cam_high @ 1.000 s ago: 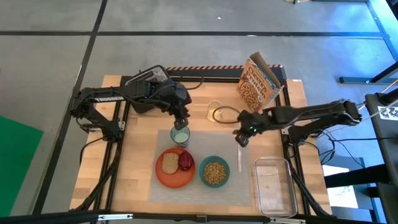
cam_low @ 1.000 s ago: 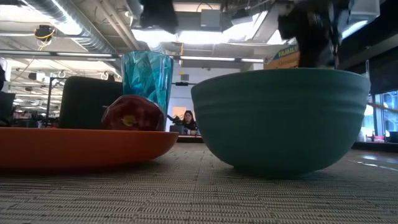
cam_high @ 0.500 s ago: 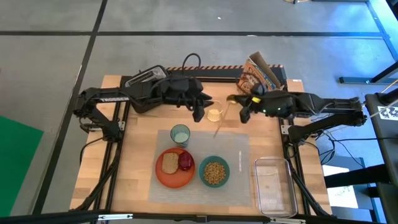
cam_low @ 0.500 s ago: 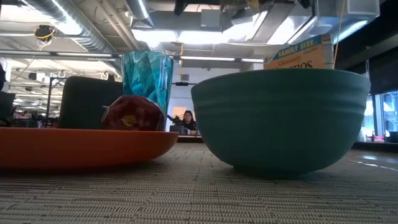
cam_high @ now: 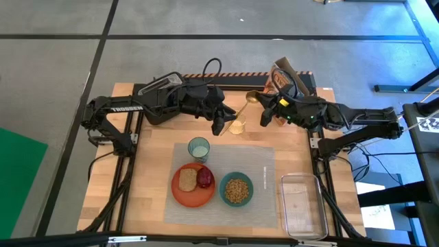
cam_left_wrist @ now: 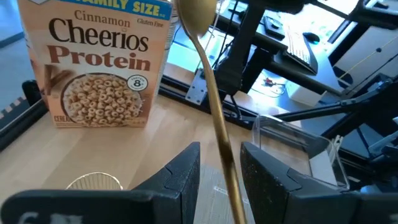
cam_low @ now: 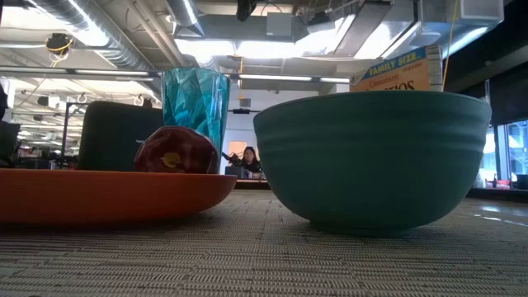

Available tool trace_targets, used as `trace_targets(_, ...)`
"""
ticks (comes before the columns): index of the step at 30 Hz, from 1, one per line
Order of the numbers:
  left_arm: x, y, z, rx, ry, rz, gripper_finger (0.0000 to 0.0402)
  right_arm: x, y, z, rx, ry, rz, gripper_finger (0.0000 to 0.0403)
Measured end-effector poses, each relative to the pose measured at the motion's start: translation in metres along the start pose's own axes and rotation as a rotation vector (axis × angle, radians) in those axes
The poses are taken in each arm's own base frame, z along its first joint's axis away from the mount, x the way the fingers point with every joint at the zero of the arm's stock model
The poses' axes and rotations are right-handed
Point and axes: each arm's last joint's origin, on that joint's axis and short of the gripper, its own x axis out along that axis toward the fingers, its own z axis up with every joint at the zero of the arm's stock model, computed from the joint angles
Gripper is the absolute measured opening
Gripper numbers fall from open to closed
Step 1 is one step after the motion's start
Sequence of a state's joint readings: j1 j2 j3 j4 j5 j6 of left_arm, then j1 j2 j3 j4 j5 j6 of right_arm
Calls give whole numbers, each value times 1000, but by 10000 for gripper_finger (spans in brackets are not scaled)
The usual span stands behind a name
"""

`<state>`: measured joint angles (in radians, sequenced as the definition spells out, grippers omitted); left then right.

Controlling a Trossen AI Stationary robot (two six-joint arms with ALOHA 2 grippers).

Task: Arrange a breakfast setting
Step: Put the spoon in the cup

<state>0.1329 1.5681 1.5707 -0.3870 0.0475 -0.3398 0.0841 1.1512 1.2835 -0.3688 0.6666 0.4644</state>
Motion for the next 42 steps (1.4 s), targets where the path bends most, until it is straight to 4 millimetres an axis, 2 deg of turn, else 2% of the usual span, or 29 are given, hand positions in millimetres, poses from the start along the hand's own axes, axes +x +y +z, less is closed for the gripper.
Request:
trace_targets(12,3,0,-2,0,19,-30,107,4,5,3,43,-47,13,0)
trace_targets(15,4,0,-2,0,22,-28,85,4,5,4,49,-63,3,0)
trace_targets(20,4,2,-2,-18,18,3,17,3,4,4,38,-64,-11,0)
trace_targets(27,2,7,-4,-39,62,3,17,4,5,3,37,-37,30,8)
trace_targets(31,0,18,-10,-75,160,-6,17,4,4,-1,15,-3,24,48)
trace_targets(37,-13,45,-19,-118,339,117,17,0,-3,-6,4,56,-24,159)
trace_targets(40,-22,57,-24,-40,456,254,17,-1,-4,-7,2,70,-15,208)
trace_targets(42,-26,62,-23,74,491,331,17,-1,-3,-7,7,82,6,230)
